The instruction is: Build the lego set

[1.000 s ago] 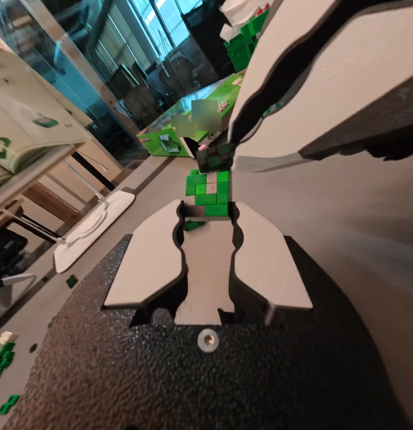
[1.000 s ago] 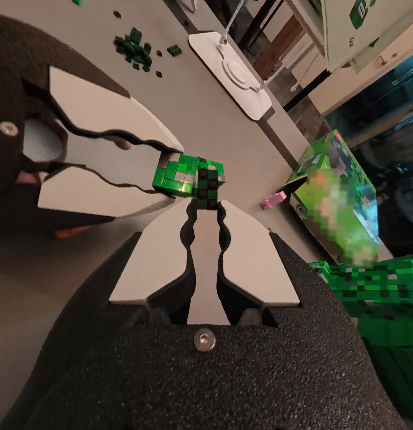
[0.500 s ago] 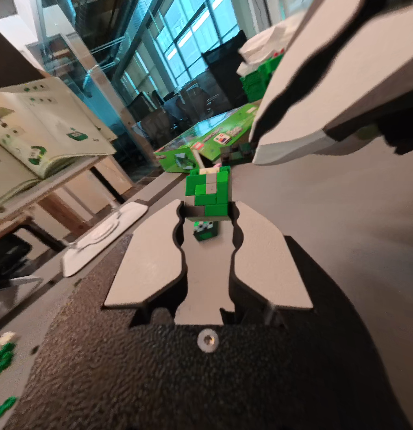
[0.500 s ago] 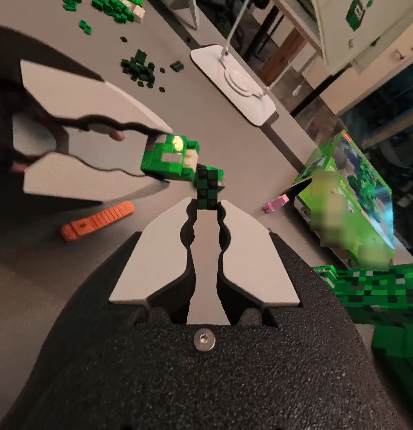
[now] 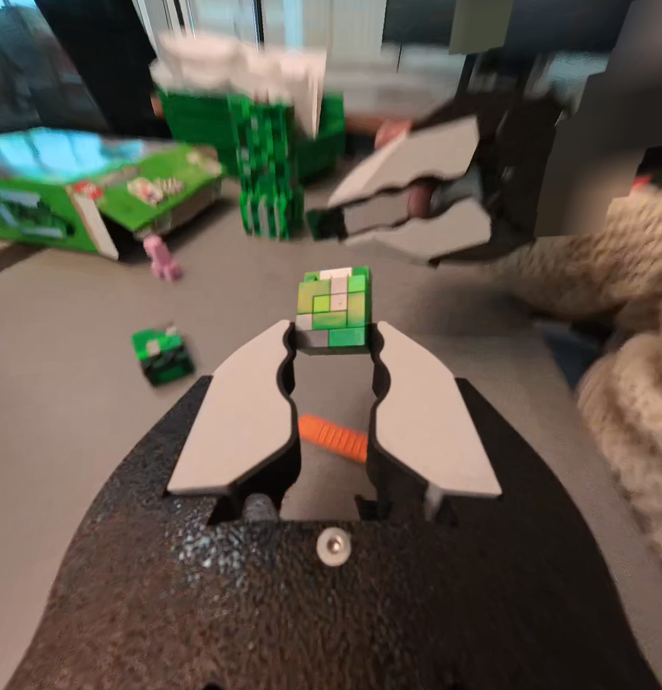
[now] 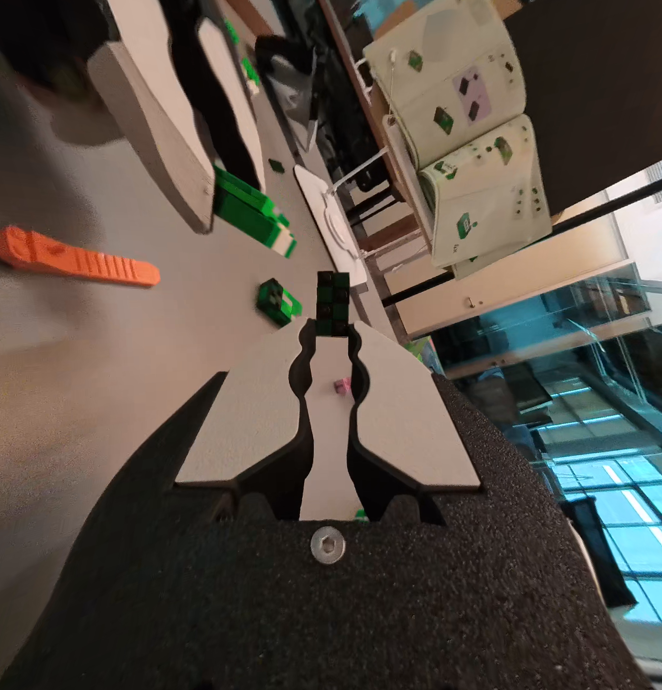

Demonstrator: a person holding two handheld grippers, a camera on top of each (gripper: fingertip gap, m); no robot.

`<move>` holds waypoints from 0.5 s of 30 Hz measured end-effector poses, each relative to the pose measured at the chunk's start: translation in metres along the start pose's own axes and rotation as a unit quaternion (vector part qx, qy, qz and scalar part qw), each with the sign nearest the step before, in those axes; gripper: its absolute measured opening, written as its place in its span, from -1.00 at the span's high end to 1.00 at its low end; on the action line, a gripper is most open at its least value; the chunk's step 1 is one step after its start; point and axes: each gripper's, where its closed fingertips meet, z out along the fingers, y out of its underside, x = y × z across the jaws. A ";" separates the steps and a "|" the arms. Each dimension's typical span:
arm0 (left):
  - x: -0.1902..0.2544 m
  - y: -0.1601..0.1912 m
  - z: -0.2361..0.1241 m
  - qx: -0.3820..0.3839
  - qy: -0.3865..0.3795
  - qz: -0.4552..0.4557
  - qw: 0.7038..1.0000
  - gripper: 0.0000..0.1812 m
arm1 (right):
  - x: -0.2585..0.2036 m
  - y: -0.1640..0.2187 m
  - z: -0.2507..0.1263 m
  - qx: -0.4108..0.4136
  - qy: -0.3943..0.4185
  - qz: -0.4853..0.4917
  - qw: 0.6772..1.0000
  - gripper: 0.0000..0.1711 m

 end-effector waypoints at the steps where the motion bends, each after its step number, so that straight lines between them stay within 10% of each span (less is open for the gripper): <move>1: -0.004 0.012 -0.004 -0.055 -0.007 0.016 0.998 0.57 | -0.004 0.003 0.001 -0.005 -0.011 -0.003 1.000 0.81; 8: -0.017 0.079 -0.038 -0.306 -0.048 0.067 0.949 0.57 | -0.025 -0.006 0.006 0.029 -0.042 -0.009 0.999 0.81; 12: -0.018 0.091 -0.043 -0.319 -0.053 0.035 0.946 0.56 | -0.031 -0.019 0.008 0.056 -0.042 -0.020 0.997 0.81; 15: -0.025 0.092 -0.047 -0.320 -0.073 0.028 0.944 0.16 | -0.035 -0.026 0.007 0.073 -0.043 -0.033 0.996 0.81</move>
